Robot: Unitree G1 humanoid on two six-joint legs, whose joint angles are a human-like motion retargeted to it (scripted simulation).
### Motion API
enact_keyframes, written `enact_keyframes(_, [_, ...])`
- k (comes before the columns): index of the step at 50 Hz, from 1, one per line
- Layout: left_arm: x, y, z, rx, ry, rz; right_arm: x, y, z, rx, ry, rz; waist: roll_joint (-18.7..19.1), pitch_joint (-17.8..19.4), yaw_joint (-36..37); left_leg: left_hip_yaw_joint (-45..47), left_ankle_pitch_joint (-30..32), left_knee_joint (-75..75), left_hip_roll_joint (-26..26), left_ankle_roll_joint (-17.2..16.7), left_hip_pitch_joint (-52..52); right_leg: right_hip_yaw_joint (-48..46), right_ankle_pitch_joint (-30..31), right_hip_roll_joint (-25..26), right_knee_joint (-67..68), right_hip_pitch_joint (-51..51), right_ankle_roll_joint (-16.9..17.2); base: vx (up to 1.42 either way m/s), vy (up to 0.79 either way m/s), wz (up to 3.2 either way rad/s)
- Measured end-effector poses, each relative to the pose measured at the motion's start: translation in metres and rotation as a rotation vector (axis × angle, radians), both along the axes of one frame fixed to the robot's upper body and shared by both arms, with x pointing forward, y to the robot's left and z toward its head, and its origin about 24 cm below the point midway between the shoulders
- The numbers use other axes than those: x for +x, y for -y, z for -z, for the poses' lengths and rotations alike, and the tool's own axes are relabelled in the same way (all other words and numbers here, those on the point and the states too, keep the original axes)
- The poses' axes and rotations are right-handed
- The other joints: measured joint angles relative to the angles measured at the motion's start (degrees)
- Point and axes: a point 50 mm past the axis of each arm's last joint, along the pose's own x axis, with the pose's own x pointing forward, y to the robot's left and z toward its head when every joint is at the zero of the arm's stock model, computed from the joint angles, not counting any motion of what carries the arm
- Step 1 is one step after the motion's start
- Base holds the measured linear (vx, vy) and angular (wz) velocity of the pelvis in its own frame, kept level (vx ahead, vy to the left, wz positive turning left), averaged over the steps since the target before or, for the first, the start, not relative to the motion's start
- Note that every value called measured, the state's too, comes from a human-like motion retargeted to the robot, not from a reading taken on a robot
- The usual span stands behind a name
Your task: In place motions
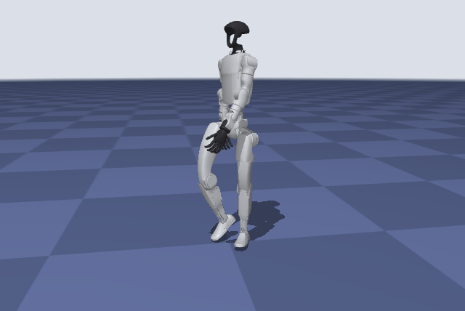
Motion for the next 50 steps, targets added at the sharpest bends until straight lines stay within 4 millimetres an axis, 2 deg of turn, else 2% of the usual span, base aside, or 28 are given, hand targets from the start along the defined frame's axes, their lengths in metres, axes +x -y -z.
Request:
enact_keyframes(1, [-0.011,0.002,0.005,-0.011,-0.037,-0.001,0.006,-0.003,0.001,0.004,0.018,-0.013,-0.46,-0.24,0.04,-0.3,-0.2,0.38,-0.46,-0.21,0.2,0.14,1.47,0.35,-6.97,4.46,1.27,0.24,-0.05,0.26])
enact_keyframes(2, [-0.023,0.005,0.011,-0.023,-0.081,-0.003,0.013,-0.006,0.002,0.007,0.037,-0.03,-1.09,-0.63,0.17,-0.59,-0.44,0.88,-1.11,-0.48,0.33,0.12,0.46,0.5,-14.24,9.17,2.35,0.28,-0.06,0.38])
enact_keyframes(3, [-0.039,0.007,0.018,-0.04,-0.139,-0.007,0.022,-0.01,0.003,0.011,0.062,-0.053,-2.03,-1.34,0.49,-0.84,-0.78,1.63,-2.15,-0.87,0.3,-0.23,-5.53,0.25,-22.09,14.39,3.07,0.31,-0.07,0.22])
enact_keyframes(5, [-0.066,0.008,0.027,-0.058,-0.234,-0.009,0.034,-0.018,0.005,0.017,0.092,-0.087,-3.38,-1.84,2.24,-0.05,-1.73,3.36,-2.53,-1.94,1.22,-9.99,-14.21,-1.9,-31.18,22.38,1.05,0.34,-0.09,-0.04])
enact_keyframes(7, [-0.101,0.008,0.035,-0.07,-0.355,0.003,0.044,-0.026,0.006,0.027,0.111,-0.101,-5.44,-3.07,4.15,0.12,-1.57,6.34,-3.8,-1.98,1.14,-12.5,-11.7,-2.89,-37.67,25.4,0.2,0.39,-0.14,-0.14])
enact_keyframes(8, [-0.121,0.008,0.039,-0.076,-0.432,0.009,0.051,-0.032,0.006,0.043,0.118,-0.108,-6.57,-3.49,6.48,1.48,-0.36,8.7,-4.23,-1.18,0.64,-9.09,-11.02,-3.5,-38.61,25.93,0.5,0.23,-0.14,-0.51])
enact_keyframes(10, [-0.158,0.008,0.041,-0.105,-0.58,-0.023,0.082,-0.046,0.005,0.083,0.171,-0.14,-9.48,-2.5,8.93,2.8,5.68,20.68,-2.14,0.02,-4.76,-6.27,-10.5,-6.41,-37.35,24.95,0.5,-0.04,-0.15,-0.49])
enact_keyframes(11, [-0.168,0.008,0.041,-0.122,-0.606,-0.072,0.1,-0.052,0.003,0.09,0.216,-0.17,-10.45,-1.28,9.32,3.42,8.39,27.77,-0.17,0.95,-7.92,-5.55,-10.61,-7.53,-36.3,24.47,0.44,-0.15,-0.14,-0.42])
enact_keyframes(12, [-0.179,0.008,0.041,-0.142,-0.626,-0.131,0.12,-0.059,0.0,0.1,0.273,-0.202,-11.38,0.16,9.89,4.27,11.21,35.38,2.12,2.81,-11.22,-4.95,-10.69,-8.33,-35.36,24.18,0.22,-0.13,-0.11,-0.54])
enact_keyframes(13, [-0.192,0.006,0.041,-0.168,-0.636,-0.208,0.144,-0.07,-0.005,0.113,0.357,-0.236,-12.22,2.03,10.8,5.61,14.28,44.02,5.09,6.55,-14.82,-4.58,-10.73,-8.5,-34.65,24.26,-0.32,-0.05,-0.09,-0.64])
enact_keyframes(14, [-0.206,0.006,0.041,-0.195,-0.649,-0.266,0.163,-0.08,-0.01,0.134,0.429,-0.261,-12.63,3.25,11.91,5.12,14.8,50.66,6.6,8.51,-18.18,-3.92,-10.64,-8.4,-34.48,24.76,-0.58,0.06,-0.08,-0.75])
enact_keyframes(15, [-0.22,0.007,0.039,-0.223,-0.663,-0.314,0.18,-0.089,-0.016,0.16,0.496,-0.281,-12.82,4.14,13.1,3.72,14.06,56.29,7.4,9.59,-21.42,-3.12,-10.5,-8.18,-34.58,25.46,-0.7,0.17,-0.16,-0.54])
enact_keyframes(18, [-0.26,0.022,0.033,-0.311,-0.767,-0.359,0.228,-0.113,-0.04,0.249,0.65,-0.264,-12.13,5.76,15.58,2.72,7.75,72.97,14.4,9.67,-31.6,-3.18,-9.77,-6.25,-34.52,25.96,-2.08,0.1,-0.19,-0.39])
enact_keyframes(20, [-0.288,0.033,0.026,-0.343,-0.868,-0.384,0.261,-0.127,-0.061,0.284,0.784,-0.216,-13.18,6.78,19.5,2.24,5.7,81.33,15.24,9.66,-39.61,-1.9,-8.66,-6.95,-34.15,25.63,-2.28,0.01,-0.1,-0.85])
enact_keyframes(22, [-0.305,0.036,0.021,-0.358,-0.914,-0.397,0.288,-0.133,-0.082,0.297,0.905,-0.198,-14.43,8.52,22.81,2.64,4.59,86.69,16.77,9.63,-44.88,-0.66,-8.34,-7.79,-33.28,25.72,-2.01,0.02,-0.05,-0.89])
enact_keyframes(25, [-0.328,0.049,0.012,-0.388,-0.972,-0.419,0.337,-0.135,-0.13,0.298,1.116,-0.248,-17.11,12.59,30.6,5.12,3.22,92.73,19.11,9.62,-53.49,3.43,-8.7,-11.5,-30.59,25.13,-0.88,-0.04,-0.06,-1.28])
enact_keyframes(28, [-0.344,0.059,0.005,-0.405,-1.027,-0.453,0.361,-0.135,-0.161,0.276,1.231,-0.295,-19.23,14.62,35.1,7.55,2.69,94.09,19.33,9.67,-57.9,4.89,-9.65,-14.96,-27.93,24.26,-0.79,0.1,-0.12,-0.73])
enact_keyframes(30, [-0.352,0.064,0.0,-0.426,-1.057,-0.466,0.373,-0.133,-0.178,0.25,1.297,-0.3,-20.59,15.04,36.82,8.95,3.21,94.39,18.81,9.68,-60.62,5.12,-10.33,-16.79,-26.34,23.36,-0.91,0.14,-0.02,-0.2])
enact_keyframes(33, [-0.351,0.069,0.0,-0.451,-1.06,-0.468,0.381,-0.135,-0.191,0.228,1.355,-0.284,-21.67,14.32,36.84,10.41,4.09,94.48,17.81,9.65,-62.51,4.54,-10.96,-18.1,-25.37,22.29,-0.98,0.09,0.01,0.15])
enact_keyframes(35, [-0.345,0.069,0.002,-0.461,-1.042,-0.458,0.381,-0.138,-0.194,0.236,1.374,-0.274,-21.94,13.11,36.15,10.82,3.7,95.27,17.92,9.66,-62.2,4.1,-11.1,-17.99,-25.59,22.09,-1.17,0.11,-0.02,0.3])
enact_keyframes(38, [-0.327,0.061,0.011,-0.448,-0.983,-0.412,0.379,-0.139,-0.19,0.24,1.368,-0.261,-21.46,11.41,35.05,10.14,3.78,96.83,18.37,9.62,-60.52,2.86,-11.1,-17.33,-26.33,21.84,-0.57,0.04,-0.02,0.46])
enact_keyframes(41, [-0.305,0.05,0.02,-0.409,-0.914,-0.369,0.373,-0.137,-0.181,0.244,1.342,-0.276,-19.97,9.13,33.2,8.01,3.77,97.67,19.14,9.56,-58.08,0.94,-10.41,-15.74,-28.5,22.05,0.14,-0.03,0.03,0.62])
enact_keyframes(45, [-0.277,0.039,0.029,-0.366,-0.832,-0.357,0.356,-0.136,-0.156,0.246,1.254,-0.295,-16.82,5.38,29.76,4.76,4.99,92.79,18.47,9.11,-50.92,-1.81,-8.71,-13.14,-32.11,22.57,1.24,-0.03,0.12,0.58])
enact_keyframes(48, [-0.262,0.034,0.033,-0.343,-0.781,-0.365,0.341,-0.135,-0.138,0.244,1.192,-0.294,-15.29,3.8,27.7,3.07,9.42,79.98,11.68,6.24,-42.04,-3.21,-7.88,-12.79,-34.45,23.61,2.38,-0.05,0.14,0.28])
enact_keyframes(50, [-0.257,0.031,0.034,-0.324,-0.762,-0.369,0.326,-0.134,-0.121,0.239,1.132,-0.295,-14.81,2.22,26.05,3.17,10.29,66.64,6.31,5.04,-33.05,-4.45,-7.67,-13.38,-35.59,24.14,3.39,0.02,0.15,0.17])
